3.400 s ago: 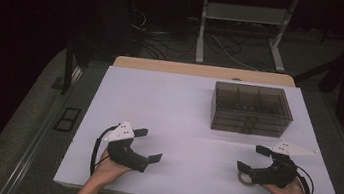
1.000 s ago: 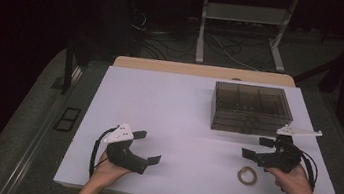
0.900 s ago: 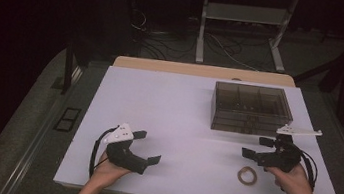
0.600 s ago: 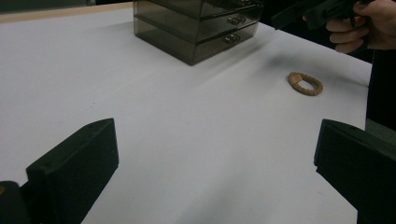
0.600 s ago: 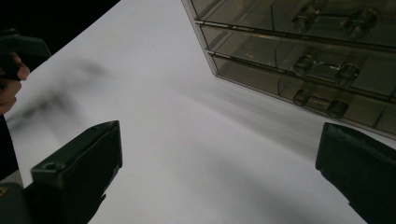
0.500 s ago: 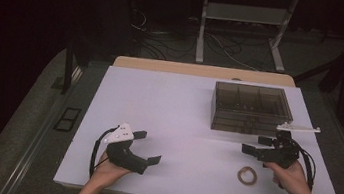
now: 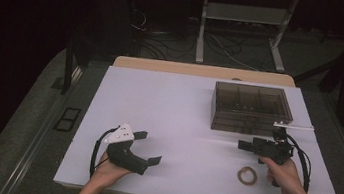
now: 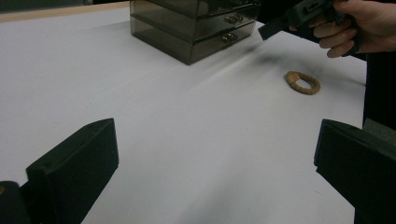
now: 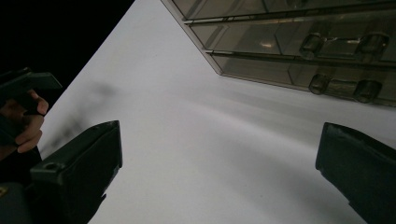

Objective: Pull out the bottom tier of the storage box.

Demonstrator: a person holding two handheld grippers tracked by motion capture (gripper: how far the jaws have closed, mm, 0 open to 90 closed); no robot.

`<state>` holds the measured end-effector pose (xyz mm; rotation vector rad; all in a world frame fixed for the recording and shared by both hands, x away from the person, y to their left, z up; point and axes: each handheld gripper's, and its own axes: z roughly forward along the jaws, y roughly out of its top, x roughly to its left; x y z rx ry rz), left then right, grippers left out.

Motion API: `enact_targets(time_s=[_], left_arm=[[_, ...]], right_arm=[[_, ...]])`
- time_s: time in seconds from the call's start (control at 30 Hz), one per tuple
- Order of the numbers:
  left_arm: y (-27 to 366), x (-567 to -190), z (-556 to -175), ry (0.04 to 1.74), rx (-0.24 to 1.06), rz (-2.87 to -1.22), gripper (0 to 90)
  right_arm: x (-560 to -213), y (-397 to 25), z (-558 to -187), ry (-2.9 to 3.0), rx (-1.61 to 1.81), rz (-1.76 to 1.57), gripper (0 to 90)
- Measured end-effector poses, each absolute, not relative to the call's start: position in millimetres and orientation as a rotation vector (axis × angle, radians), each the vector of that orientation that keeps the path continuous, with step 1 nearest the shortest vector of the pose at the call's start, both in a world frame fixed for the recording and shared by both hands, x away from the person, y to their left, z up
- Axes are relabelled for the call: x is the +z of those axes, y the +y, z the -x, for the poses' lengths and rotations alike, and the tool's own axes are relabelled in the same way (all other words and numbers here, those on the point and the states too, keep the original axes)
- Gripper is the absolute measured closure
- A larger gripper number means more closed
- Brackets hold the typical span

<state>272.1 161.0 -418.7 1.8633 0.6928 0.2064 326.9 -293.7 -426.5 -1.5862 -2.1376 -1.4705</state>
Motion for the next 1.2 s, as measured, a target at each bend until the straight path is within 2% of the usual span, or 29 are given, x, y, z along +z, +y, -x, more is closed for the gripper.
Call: enact_targets(time_s=[1.2], left_arm=[[161,-419,-272,0.686,0.201,-1.87,0.0]], right_arm=[[-443,-300,-338,-1.779,-1.527,1.766,0.0]])
